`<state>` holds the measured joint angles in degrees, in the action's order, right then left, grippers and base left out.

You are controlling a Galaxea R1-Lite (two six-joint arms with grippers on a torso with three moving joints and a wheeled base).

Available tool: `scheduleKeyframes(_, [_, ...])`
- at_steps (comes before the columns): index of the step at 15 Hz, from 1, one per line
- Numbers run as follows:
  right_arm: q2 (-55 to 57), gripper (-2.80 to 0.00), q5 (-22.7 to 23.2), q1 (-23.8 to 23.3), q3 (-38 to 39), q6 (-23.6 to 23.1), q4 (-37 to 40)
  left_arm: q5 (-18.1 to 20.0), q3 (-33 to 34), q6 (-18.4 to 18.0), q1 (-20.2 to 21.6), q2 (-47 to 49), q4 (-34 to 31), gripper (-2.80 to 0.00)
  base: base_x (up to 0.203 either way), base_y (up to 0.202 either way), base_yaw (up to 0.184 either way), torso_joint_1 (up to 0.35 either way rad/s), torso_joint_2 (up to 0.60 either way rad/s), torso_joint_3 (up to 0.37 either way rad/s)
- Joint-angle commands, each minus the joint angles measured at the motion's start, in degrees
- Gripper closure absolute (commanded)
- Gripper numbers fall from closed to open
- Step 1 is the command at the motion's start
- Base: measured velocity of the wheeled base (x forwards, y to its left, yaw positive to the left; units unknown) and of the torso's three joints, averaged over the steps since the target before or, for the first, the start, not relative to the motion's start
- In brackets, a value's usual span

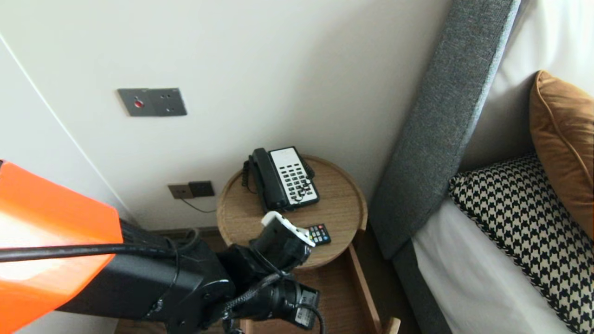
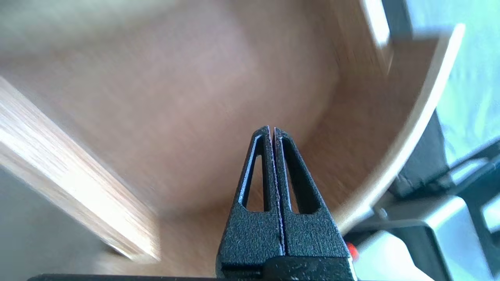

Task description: Put the remote controls on the table in the drawer one by one

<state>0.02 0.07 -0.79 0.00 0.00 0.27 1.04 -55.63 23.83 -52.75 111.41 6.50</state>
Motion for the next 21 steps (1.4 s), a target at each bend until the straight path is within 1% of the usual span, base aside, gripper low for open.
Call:
scheduleKeyframes(1, [0.0,0.00,0.0,0.0,0.0,0.0,0.0,1.3,-1.0,-5.0,2.8,-2.8,1.1,0.00,0.000,0.000,0.000,0.000,0.00,0.000])
scheduleKeyframes(2, [0.0,0.00,0.0,0.0,0.0,0.0,0.0,2.5,-1.1,-9.9,4.5,-3.8,1.4,0.00,0.000,0.000,0.000,0.000,0.00,0.000])
scheduleKeyframes(3, [0.0,0.00,0.0,0.0,0.0,0.0,0.0,3.6,-1.2,-15.5,6.2,-4.7,1.6,0.00,0.000,0.000,0.000,0.000,0.00,0.000])
scheduleKeyframes(5, [0.0,0.00,0.0,0.0,0.0,0.0,0.0,6.7,-1.7,-28.1,10.0,-5.9,2.0,0.00,0.000,0.000,0.000,0.000,0.00,0.000])
scheduleKeyframes(6, [0.0,0.00,0.0,0.0,0.0,0.0,0.0,8.4,-2.0,-33.7,11.3,-6.3,2.5,0.00,0.000,0.000,0.000,0.000,0.00,0.000])
scheduleKeyframes(7, [0.0,0.00,0.0,0.0,0.0,0.0,0.0,9.3,-2.7,-39.6,12.3,-6.2,2.8,0.00,0.000,0.000,0.000,0.000,0.00,0.000])
scheduleKeyframes(8, [0.0,0.00,0.0,0.0,0.0,0.0,0.0,9.5,-3.2,-44.3,12.9,-5.8,2.9,0.00,0.000,0.000,0.000,0.000,0.00,0.000])
scheduleKeyframes(9, [0.0,0.00,0.0,0.0,0.0,0.0,0.0,8.8,-3.4,-48.3,13.2,-5.0,3.0,0.00,0.000,0.000,0.000,0.000,0.00,0.000])
scheduleKeyframes(10, [0.0,0.00,0.0,0.0,0.0,0.0,0.0,7.1,-3.8,-50.9,13.3,-3.8,3.1,0.00,0.000,0.000,0.000,0.000,0.00,0.000])
scheduleKeyframes(11, [0.0,0.00,0.0,0.0,0.0,0.0,0.0,6.0,-5.0,-51.8,13.3,-2.9,2.8,0.00,0.000,0.000,0.000,0.000,0.00,0.000])
scheduleKeyframes(12, [0.0,0.00,0.0,0.0,0.0,0.0,0.0,5.8,-5.5,-52.5,13.3,-2.2,2.4,0.00,0.000,0.000,0.000,0.000,0.00,0.000])
scheduleKeyframes(14, [0.0,0.00,0.0,0.0,0.0,0.0,0.0,5.5,-6.2,-55.8,13.3,-1.4,1.2,0.00,0.000,0.000,0.000,0.000,0.00,0.000])
scheduleKeyframes(15, [0.0,0.00,0.0,0.0,0.0,0.0,0.0,5.4,-7.3,-57.2,13.3,-0.6,0.6,-2.80,0.000,0.000,0.000,0.000,0.00,0.000])
scheduleKeyframes(17, [0.0,0.00,0.0,0.0,0.0,0.0,0.0,5.4,-10.2,-57.8,13.3,0.2,-1.6,-2.80,0.000,0.000,0.000,0.000,0.00,0.000])
scheduleKeyframes(19, [0.0,0.00,0.0,0.0,0.0,0.0,0.0,5.5,-13.2,-58.5,13.3,0.8,-7.4,-2.80,0.000,0.000,0.000,0.000,0.00,0.000])
scheduleKeyframes(21, [0.0,0.00,0.0,0.0,0.0,0.0,0.0,5.9,-16.9,-60.2,13.3,2.0,-12.0,-2.80,0.000,0.000,0.000,0.000,0.00,0.000])
